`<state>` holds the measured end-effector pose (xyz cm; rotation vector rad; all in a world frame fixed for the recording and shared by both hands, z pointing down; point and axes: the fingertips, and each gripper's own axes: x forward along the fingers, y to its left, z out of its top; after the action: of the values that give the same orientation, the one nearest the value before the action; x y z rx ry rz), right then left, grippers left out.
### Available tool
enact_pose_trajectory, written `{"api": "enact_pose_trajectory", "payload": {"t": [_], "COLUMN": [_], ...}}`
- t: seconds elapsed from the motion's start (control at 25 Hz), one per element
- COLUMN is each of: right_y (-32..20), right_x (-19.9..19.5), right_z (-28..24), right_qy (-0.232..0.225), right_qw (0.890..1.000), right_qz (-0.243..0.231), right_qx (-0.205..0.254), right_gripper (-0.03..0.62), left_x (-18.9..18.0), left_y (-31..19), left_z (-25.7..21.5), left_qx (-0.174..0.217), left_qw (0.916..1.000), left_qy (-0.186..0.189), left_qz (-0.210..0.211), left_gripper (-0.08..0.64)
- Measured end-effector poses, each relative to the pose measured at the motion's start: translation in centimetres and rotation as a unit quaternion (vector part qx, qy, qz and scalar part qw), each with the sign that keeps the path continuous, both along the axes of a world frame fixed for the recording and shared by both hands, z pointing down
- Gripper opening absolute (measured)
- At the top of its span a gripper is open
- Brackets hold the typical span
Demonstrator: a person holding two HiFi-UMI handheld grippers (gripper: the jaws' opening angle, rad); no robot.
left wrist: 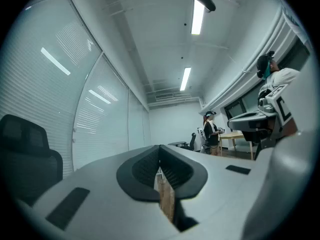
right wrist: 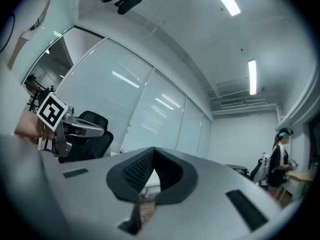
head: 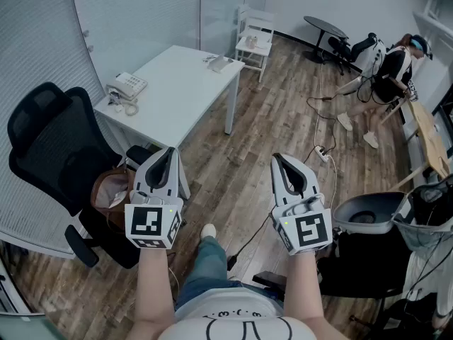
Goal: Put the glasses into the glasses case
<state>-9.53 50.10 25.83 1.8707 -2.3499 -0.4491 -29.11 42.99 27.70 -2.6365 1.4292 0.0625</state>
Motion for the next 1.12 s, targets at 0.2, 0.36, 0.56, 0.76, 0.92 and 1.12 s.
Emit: {"api": "enact_pose_trajectory", "payload": {"t": [0.2, 0.36, 0.56, 0.76, 0.92, 1.12], "right_y": [-1.7, -3.6, -7.9, -14.1, -20.2, -27.0], "right_x": [1.0, 1.7, 2.7, 4.9, 5.3, 5.2], "right_z": [0.6, 1.4, 1.6, 1.2, 1.6, 2.1], "right_qy": [-0.016, -0.009, 0.005, -0.020, -0.001, 0.008], "right_qw": [1.000, 1.000, 1.000, 1.000, 0.999, 0.999], "right_qz": [0.004, 0.006, 0.012, 0.021, 0.024, 0.040], "right_qx": [0.001, -0.006, -0.011, -0.008, -0.023, -0.031], "right_gripper": [0.009, 0.009, 0.009, 0.009, 0.009, 0.009], "left_x": [0.8, 2.0, 4.5, 8.1, 10.1, 10.1], "left_y": [-1.8, -4.3, -9.3, -15.7, -21.4, -28.2], "left_z": [0.6, 1.5, 1.9, 2.1, 2.4, 2.9], "left_qx": [0.001, -0.006, -0.016, -0.025, -0.032, -0.038], "left_qw": [1.0000, 0.9999, 0.9992, 0.9979, 0.9966, 0.9952], "left_qy": [0.004, 0.002, 0.010, 0.016, 0.027, 0.042], "left_qz": [0.004, 0.014, 0.034, 0.058, 0.071, 0.080], "left_gripper": [0.015, 0.015, 0.015, 0.015, 0.015, 0.015]}}
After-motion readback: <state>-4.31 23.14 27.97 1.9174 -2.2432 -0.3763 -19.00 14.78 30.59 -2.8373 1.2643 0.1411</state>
